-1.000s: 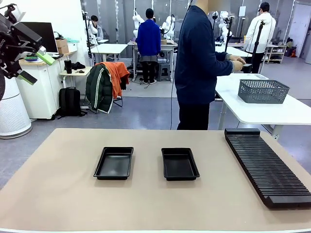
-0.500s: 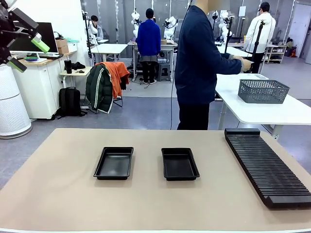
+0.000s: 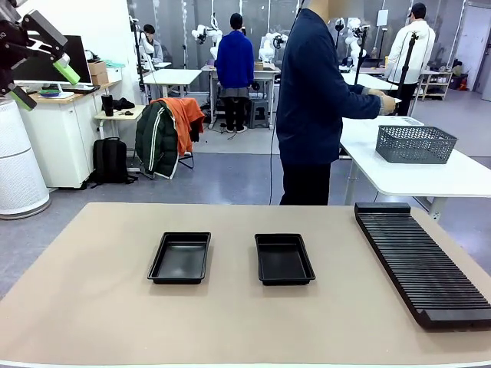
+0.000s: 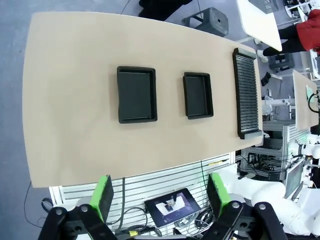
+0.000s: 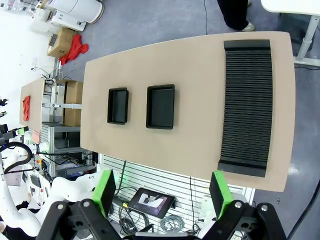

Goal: Inspect and transfer BCBs to ESD trays.
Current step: Pick up the Blank PCB from the PCB Rack and place it in the left ESD tray.

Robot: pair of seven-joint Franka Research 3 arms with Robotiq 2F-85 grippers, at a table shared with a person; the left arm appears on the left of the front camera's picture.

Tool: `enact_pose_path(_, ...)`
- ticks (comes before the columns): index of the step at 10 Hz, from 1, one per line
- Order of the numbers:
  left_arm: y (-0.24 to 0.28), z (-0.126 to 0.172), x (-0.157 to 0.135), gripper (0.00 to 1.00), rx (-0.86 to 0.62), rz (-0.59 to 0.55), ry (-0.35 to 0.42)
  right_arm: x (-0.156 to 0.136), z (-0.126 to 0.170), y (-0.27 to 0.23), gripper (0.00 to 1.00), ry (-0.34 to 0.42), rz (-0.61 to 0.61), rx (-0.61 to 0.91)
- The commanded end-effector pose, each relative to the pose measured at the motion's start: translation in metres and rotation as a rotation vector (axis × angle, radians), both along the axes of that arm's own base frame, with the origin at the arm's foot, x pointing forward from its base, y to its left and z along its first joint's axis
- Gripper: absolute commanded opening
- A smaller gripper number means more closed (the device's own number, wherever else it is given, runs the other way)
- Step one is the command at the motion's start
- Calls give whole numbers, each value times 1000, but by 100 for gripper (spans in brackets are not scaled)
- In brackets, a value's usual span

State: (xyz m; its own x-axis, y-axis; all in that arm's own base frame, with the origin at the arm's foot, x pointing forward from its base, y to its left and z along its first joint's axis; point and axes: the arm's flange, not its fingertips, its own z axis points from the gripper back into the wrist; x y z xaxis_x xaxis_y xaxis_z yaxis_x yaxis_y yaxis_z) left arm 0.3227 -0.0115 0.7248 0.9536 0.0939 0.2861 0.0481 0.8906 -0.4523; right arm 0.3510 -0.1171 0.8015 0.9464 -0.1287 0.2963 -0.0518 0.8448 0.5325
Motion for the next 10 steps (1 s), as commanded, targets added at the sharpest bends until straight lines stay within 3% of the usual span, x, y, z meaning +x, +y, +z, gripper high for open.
enact_pose_path(1,0,4,3,100,30,7,42,-1,1,0,100,-2,5,11)
enact_pose_path(6,-11,18,6,100,108,-49,12,-1,1,0,100,-2,5,11)
enact_pose_path(9,-15,21,8,100,108,-90,-71,-1,1,0,100,-2,5,11)
enact_pose_path(10,-15,19,7,100,90,-100,-48,-1,1,0,100,-2,5,11)
